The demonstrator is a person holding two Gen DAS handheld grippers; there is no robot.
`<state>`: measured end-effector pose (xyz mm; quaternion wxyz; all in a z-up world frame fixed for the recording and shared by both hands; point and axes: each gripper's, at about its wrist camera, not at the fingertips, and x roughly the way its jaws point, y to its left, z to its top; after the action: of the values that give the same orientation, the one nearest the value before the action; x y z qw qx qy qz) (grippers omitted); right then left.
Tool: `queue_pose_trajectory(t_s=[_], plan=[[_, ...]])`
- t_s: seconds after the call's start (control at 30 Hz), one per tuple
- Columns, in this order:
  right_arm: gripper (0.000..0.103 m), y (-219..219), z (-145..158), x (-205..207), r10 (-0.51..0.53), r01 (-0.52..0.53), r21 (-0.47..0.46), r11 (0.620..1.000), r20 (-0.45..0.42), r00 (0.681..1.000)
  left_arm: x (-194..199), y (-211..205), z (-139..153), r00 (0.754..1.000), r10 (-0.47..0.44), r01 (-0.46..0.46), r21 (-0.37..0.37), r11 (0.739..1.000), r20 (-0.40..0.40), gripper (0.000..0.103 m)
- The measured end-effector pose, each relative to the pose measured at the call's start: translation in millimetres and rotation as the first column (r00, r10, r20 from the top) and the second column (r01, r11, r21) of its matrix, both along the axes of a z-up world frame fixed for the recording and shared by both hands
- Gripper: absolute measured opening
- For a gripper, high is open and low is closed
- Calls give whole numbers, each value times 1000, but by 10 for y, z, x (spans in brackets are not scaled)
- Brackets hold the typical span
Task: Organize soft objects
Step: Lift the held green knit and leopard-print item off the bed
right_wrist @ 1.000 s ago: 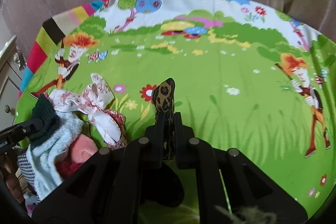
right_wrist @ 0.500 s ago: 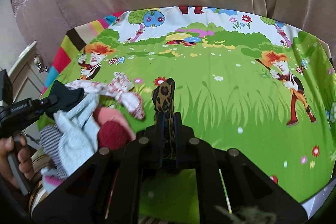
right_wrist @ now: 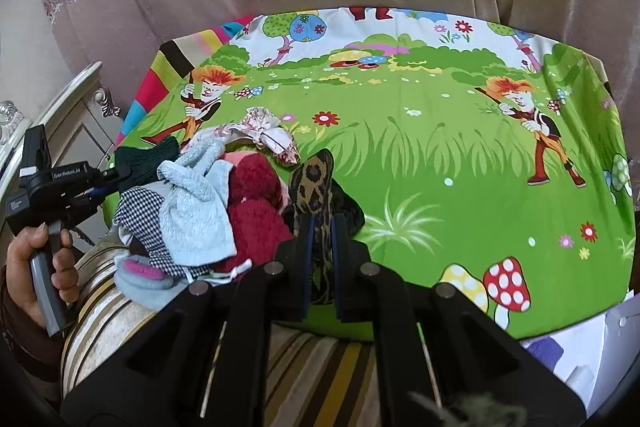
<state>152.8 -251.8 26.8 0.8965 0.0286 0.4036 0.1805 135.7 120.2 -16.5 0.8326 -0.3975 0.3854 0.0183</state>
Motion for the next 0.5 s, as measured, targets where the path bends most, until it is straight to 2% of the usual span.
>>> queue_pose_trajectory(t_s=[0.13, 0.3, 0.37, 0.5], plan=[[11, -39, 25, -78, -1, 1, 1, 1000, 2, 1000, -189, 38, 14, 1000, 19, -19, -27, 999, 2, 17], [11, -49, 56, -183, 4, -4, 8, 1000, 12, 1000, -279, 70, 94, 999, 25, -25, -14, 1000, 29, 17], [11, -48, 71, -223, 7, -7, 6, 1000, 16, 1000, -199, 62, 130, 1000, 24, -24, 17, 1000, 11, 30], [11, -48, 114, -306, 13, -13, -4, 1000, 30, 999, 81, 28, 96, 999, 8, -7, 28, 1000, -49, 41]])
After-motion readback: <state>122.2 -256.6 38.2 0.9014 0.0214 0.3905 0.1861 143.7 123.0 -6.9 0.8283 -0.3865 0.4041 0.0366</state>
